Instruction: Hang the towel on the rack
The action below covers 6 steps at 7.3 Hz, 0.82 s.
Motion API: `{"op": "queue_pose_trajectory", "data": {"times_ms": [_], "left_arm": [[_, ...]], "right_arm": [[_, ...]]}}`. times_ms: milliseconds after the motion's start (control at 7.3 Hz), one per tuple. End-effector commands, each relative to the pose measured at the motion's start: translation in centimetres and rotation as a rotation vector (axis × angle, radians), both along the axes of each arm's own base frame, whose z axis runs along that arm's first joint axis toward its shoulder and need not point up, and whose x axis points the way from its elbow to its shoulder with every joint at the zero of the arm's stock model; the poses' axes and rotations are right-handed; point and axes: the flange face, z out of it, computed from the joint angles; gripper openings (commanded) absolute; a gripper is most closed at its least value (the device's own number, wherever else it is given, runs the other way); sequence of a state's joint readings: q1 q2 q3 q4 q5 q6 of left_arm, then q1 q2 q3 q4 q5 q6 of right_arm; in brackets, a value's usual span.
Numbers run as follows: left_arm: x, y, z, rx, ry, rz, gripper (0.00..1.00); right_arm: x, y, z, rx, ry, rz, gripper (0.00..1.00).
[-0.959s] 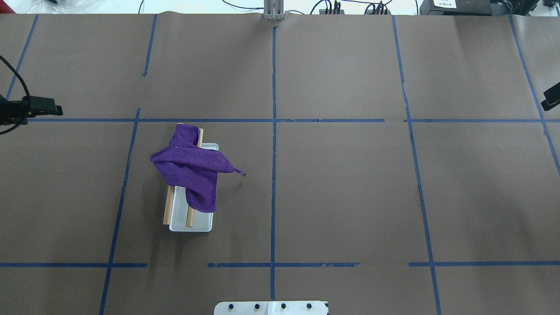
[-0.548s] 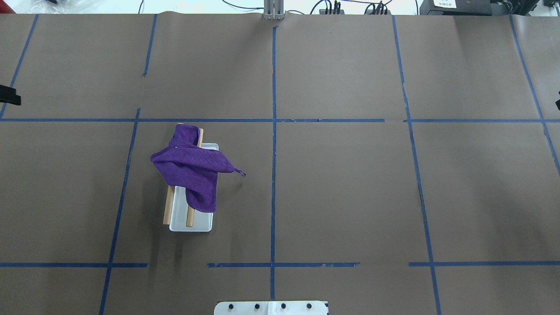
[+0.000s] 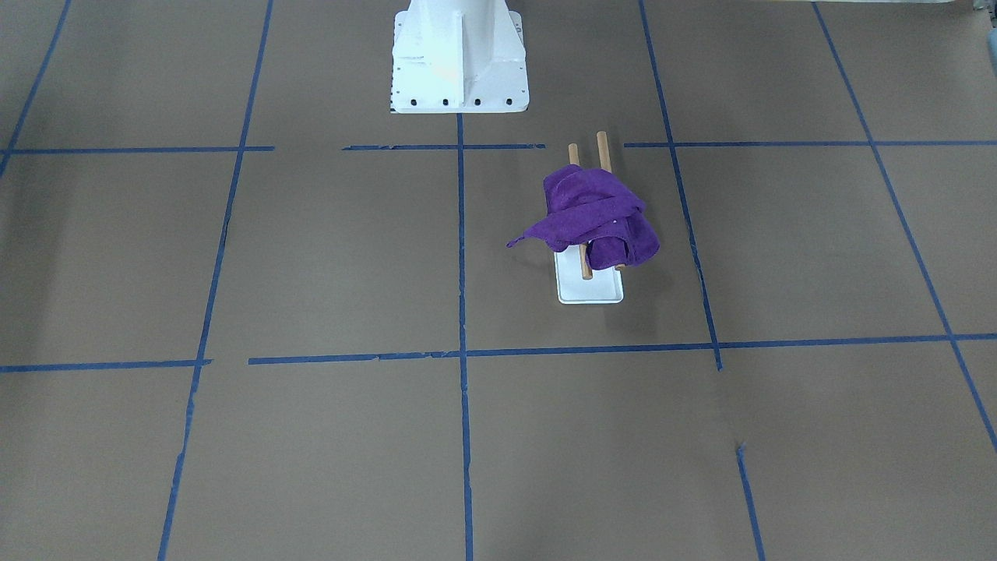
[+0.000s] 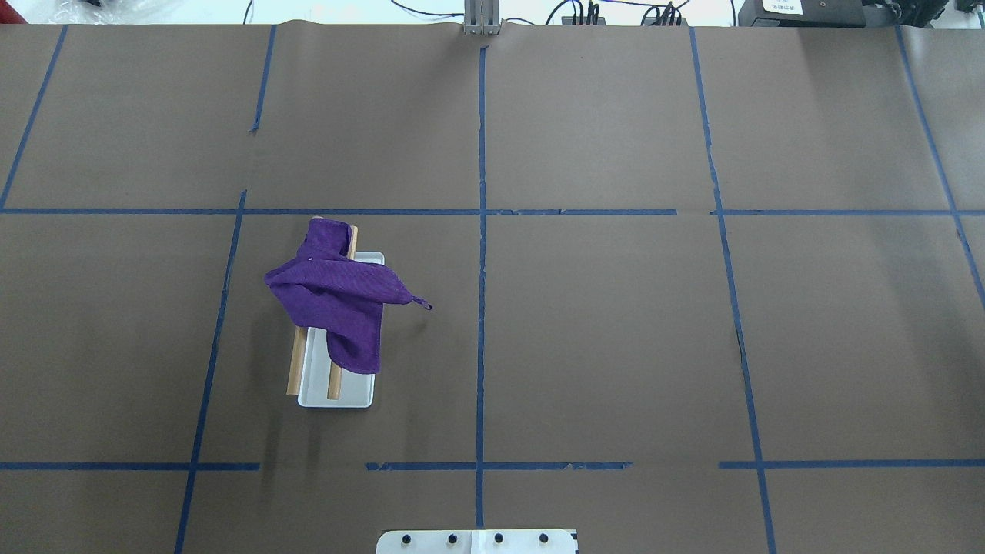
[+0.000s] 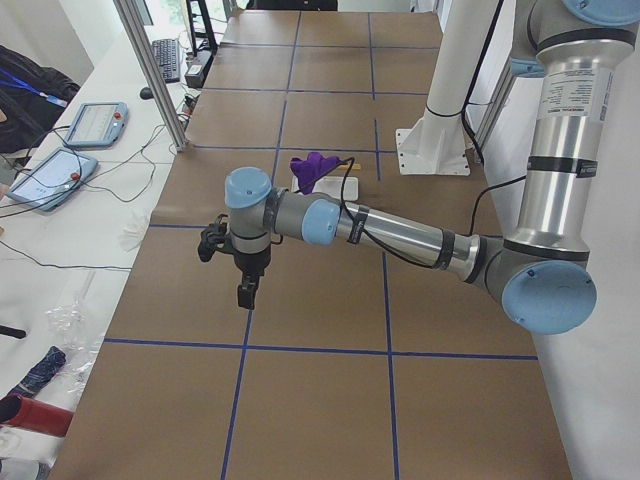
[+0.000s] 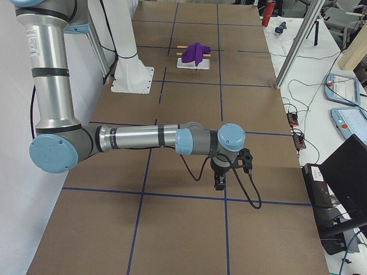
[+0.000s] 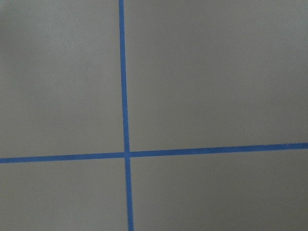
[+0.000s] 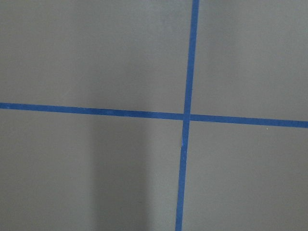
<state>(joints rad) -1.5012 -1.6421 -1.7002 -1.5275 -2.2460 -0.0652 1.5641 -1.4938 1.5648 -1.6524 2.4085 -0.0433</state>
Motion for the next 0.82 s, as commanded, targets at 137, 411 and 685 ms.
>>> {"op": "queue_pose_trajectory", "data": {"times_ms": [137, 411, 685], "left_arm": [[-1.6, 1.9, 5.4, -0.082, 0.045, 0.011, 1.0], [-1.5, 2.0, 5.4, -0.092, 0.062, 0.006, 1.0], [-2.2, 3.1, 6.2, -0.109, 0.061, -0.008, 1.0]], "right_arm": [[3.4, 1.6, 2.5, -0.035, -0.02, 0.062, 1.0], [3.5, 1.9, 2.6, -0.049, -0.02, 0.073, 1.0], [3.5, 2.4, 3.0, -0.057, -0.02, 0.074, 1.0]]}}
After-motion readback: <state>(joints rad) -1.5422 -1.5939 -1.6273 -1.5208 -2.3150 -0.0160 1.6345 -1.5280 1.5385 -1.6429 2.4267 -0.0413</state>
